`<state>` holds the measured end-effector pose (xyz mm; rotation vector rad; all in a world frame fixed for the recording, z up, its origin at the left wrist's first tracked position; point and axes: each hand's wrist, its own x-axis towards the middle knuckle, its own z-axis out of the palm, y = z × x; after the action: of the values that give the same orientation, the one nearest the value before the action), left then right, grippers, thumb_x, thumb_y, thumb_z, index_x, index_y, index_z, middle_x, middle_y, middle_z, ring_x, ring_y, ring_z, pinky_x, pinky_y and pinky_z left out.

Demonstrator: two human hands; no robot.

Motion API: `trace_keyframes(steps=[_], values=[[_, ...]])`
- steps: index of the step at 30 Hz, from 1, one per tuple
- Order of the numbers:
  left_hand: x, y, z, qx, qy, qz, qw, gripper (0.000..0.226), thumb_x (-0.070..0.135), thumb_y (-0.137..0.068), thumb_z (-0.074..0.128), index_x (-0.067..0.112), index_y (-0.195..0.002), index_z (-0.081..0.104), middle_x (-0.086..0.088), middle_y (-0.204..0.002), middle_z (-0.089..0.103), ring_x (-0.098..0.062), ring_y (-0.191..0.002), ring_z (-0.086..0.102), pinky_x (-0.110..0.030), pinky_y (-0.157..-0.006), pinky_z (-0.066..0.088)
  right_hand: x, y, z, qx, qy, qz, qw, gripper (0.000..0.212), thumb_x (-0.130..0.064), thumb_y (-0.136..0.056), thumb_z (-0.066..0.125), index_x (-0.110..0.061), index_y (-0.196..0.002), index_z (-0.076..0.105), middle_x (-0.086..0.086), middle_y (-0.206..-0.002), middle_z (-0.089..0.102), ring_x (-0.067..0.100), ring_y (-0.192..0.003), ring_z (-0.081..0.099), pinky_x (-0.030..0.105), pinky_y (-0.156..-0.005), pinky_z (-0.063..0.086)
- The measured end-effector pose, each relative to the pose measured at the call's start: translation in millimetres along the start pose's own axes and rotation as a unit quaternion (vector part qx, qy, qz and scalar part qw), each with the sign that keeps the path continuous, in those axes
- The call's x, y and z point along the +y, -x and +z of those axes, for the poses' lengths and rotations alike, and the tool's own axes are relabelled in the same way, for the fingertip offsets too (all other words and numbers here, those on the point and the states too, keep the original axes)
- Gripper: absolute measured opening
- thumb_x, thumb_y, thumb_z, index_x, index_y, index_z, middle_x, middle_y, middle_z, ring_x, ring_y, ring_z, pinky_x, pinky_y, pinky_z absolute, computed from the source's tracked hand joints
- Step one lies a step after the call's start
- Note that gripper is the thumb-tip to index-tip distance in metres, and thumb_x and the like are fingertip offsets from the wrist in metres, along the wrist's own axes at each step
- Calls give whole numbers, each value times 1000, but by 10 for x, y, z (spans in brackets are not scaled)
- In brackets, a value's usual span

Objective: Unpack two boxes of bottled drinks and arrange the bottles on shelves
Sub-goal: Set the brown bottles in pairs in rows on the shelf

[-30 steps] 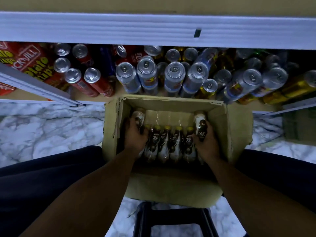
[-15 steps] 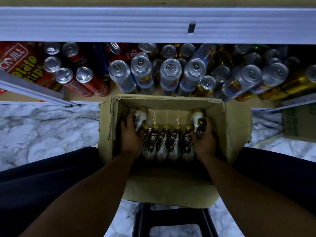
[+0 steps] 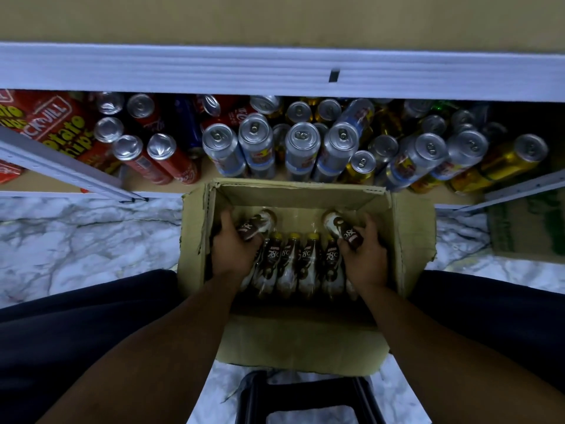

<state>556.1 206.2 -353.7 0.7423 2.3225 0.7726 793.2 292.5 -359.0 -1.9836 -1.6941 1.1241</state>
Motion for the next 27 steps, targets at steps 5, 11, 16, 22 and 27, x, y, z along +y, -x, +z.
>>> trace_keyframes(steps=[5, 11, 16, 22, 27], values=[[247, 135, -244, 38, 46, 41, 997, 64, 25, -80, 84, 21, -132, 47, 0, -106, 68, -22, -96, 64, -27, -76, 42, -187, 88, -214, 43, -34, -42, 998, 73, -26, -85, 80, -30, -146, 42, 5, -126, 69, 31, -112, 65, 37, -92, 52], [607, 354, -575, 81, 147, 97, 981, 53, 21, -85, 80, 38, -120, 43, 6, -105, 68, -15, -97, 66, -42, -83, 56, -601, 308, -520, 50, -169, -98, 979, 53, -21, -85, 82, -37, -122, 48, -3, -109, 73, 15, -99, 69, 35, -83, 55], [1026, 569, -942, 84, 205, 173, 960, 55, 15, -88, 80, 27, -123, 38, 10, -105, 67, -7, -96, 68, -43, -83, 59, -1129, 533, -893, 42, -231, -202, 951, 41, -24, -93, 75, -26, -126, 50, -13, -108, 65, -6, -97, 64, 25, -84, 55], [1612, 922, -1443, 104, 249, 258, 928, 56, 24, -86, 83, 28, -121, 40, 10, -120, 63, -7, -107, 65, -41, -89, 57, -1751, 878, -1444, 59, -269, -289, 917, 51, -28, -90, 77, -31, -129, 43, -16, -115, 62, -3, -102, 63, 22, -84, 53], [2104, 1184, -1874, 123, 263, 333, 897, 52, 28, -86, 83, 33, -121, 45, 20, -109, 63, -1, -100, 62, -30, -83, 53, -2180, 1082, -1911, 95, -259, -346, 897, 51, -32, -86, 82, -37, -121, 46, -17, -104, 68, 8, -96, 67, 35, -83, 56]])
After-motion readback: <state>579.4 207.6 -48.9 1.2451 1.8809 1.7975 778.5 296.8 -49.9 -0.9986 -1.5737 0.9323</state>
